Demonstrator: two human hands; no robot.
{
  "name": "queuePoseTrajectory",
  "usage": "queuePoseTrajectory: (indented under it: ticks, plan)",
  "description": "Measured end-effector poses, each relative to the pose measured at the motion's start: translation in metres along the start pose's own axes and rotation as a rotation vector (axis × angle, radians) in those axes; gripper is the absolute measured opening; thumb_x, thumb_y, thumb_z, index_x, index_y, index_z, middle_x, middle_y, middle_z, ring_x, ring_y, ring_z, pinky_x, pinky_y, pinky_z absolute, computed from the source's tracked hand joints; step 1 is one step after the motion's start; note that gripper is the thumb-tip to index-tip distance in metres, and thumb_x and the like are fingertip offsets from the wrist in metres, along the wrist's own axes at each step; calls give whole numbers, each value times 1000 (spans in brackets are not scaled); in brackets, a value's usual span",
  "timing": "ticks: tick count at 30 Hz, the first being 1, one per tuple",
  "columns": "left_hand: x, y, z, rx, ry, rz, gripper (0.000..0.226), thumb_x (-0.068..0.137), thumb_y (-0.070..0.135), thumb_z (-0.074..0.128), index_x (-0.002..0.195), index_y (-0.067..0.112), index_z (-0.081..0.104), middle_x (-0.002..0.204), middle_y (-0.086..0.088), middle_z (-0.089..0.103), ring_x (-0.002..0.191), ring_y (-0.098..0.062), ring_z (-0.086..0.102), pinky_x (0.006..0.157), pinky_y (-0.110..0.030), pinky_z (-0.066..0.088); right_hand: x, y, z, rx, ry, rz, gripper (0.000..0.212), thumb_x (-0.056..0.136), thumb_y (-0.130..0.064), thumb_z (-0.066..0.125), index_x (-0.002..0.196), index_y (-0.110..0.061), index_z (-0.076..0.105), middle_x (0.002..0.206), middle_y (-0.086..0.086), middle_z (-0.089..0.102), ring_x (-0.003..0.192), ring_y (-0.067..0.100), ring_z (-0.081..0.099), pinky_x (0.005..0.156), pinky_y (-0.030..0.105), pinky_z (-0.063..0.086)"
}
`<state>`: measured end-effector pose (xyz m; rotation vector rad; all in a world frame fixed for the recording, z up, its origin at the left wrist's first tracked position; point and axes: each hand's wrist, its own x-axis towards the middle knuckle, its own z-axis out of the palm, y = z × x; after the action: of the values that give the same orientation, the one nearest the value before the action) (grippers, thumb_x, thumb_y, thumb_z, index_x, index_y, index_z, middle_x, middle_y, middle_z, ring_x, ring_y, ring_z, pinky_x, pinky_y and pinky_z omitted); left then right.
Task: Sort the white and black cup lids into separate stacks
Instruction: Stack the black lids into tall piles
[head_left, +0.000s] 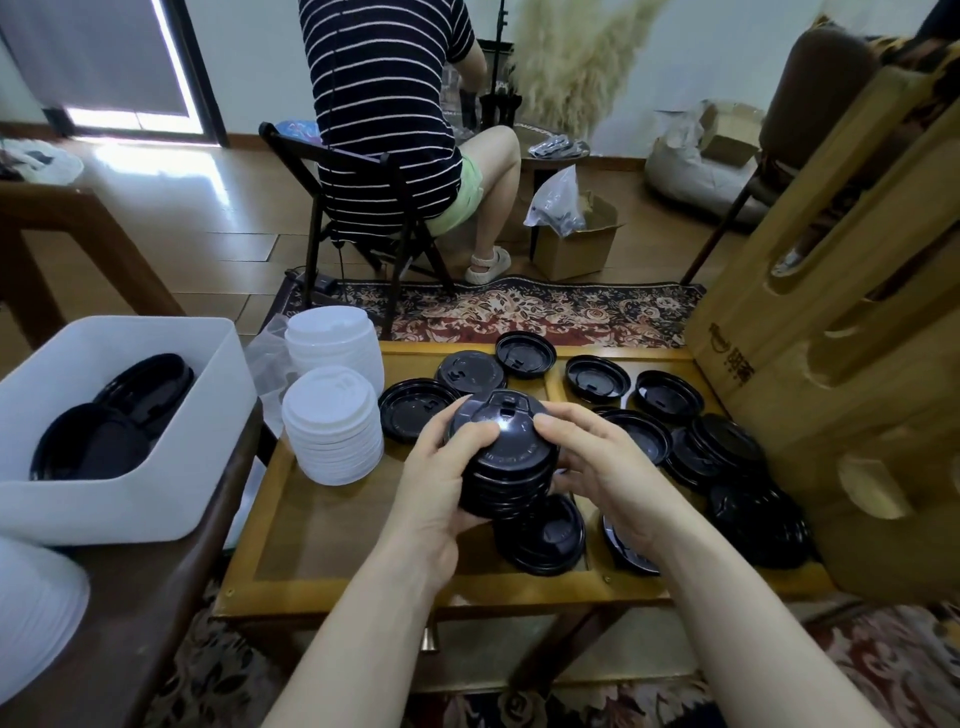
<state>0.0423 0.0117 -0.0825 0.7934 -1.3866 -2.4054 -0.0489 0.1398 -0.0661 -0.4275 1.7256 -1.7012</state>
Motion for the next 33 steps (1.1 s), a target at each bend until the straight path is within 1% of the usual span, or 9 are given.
queuePoseTrajectory:
  ticks: [3, 5, 7, 12, 18, 23, 26, 29, 33]
  plan:
    - [2, 1, 4, -47, 35, -9, 41, 85, 18, 69, 123, 31, 66, 110, -1, 76, 98, -20, 72, 78, -41, 58, -7, -2, -5, -172, 13, -39, 34, 92, -37, 58, 123, -23, 64, 112, -2, 71, 100, 10, 68, 78, 30, 57]
    - [2, 1, 6, -74, 43, -22, 43, 84, 15, 70, 124, 30, 66, 110, -1, 76, 99, -20, 72, 80, -41, 58, -15, -4, -17, -351, 134, -129, 40, 88, -45, 59, 125, -30, 63, 114, -11, 69, 104, 1, 64, 89, 29, 55]
    - [2, 2, 8, -89, 42, -26, 43, 84, 14, 70, 124, 29, 66, 110, -2, 76, 98, -20, 72, 81, -42, 59, -30, -11, -37, -465, 318, -245, 34, 90, -38, 62, 123, -29, 64, 114, -15, 67, 102, -4, 62, 89, 21, 51]
    - [-4, -1, 18, -123, 4, -33, 43, 87, 17, 70, 129, 25, 63, 112, -3, 75, 102, -22, 72, 76, -40, 61, -78, -11, -101, -923, 589, -254, 31, 91, -26, 64, 122, -24, 65, 115, -8, 63, 111, 12, 56, 94, 35, 49]
    - [-17, -11, 33, -158, -50, -61, 43, 89, 25, 67, 132, 19, 62, 113, -3, 75, 107, -24, 71, 88, -48, 58, -111, 34, -126, -1203, 560, -192, 38, 85, -21, 72, 122, -17, 64, 116, -2, 59, 119, 18, 47, 95, 27, 37]
    - [-28, -21, 35, -160, -77, -55, 39, 90, 25, 64, 129, 18, 65, 121, -4, 72, 114, -26, 67, 98, -53, 52, -109, 68, -133, -1375, 609, -213, 27, 81, -16, 76, 108, -13, 73, 112, 4, 68, 123, 26, 50, 94, 44, 47]
    - [-31, -23, 34, -144, -87, -53, 38, 89, 26, 64, 126, 20, 66, 120, -2, 72, 115, -25, 66, 99, -52, 52, -106, 74, -133, -1395, 627, -277, 15, 79, -8, 76, 92, -16, 76, 96, 1, 71, 111, 27, 59, 81, 45, 51]
    - [-31, -21, 33, -140, -72, -41, 33, 87, 26, 66, 120, 23, 69, 115, -1, 74, 112, -24, 68, 98, -52, 52, -105, 70, -130, -1309, 687, -341, 12, 86, -10, 70, 94, -17, 73, 93, -3, 68, 101, 21, 60, 79, 39, 48]
    - [-30, -19, 32, -134, -72, -30, 32, 88, 26, 66, 120, 24, 69, 113, 0, 75, 111, -23, 68, 95, -50, 53, -102, 42, -114, -610, 810, -290, 10, 96, -17, 58, 98, -22, 66, 89, -3, 66, 84, 14, 61, 70, 27, 48]
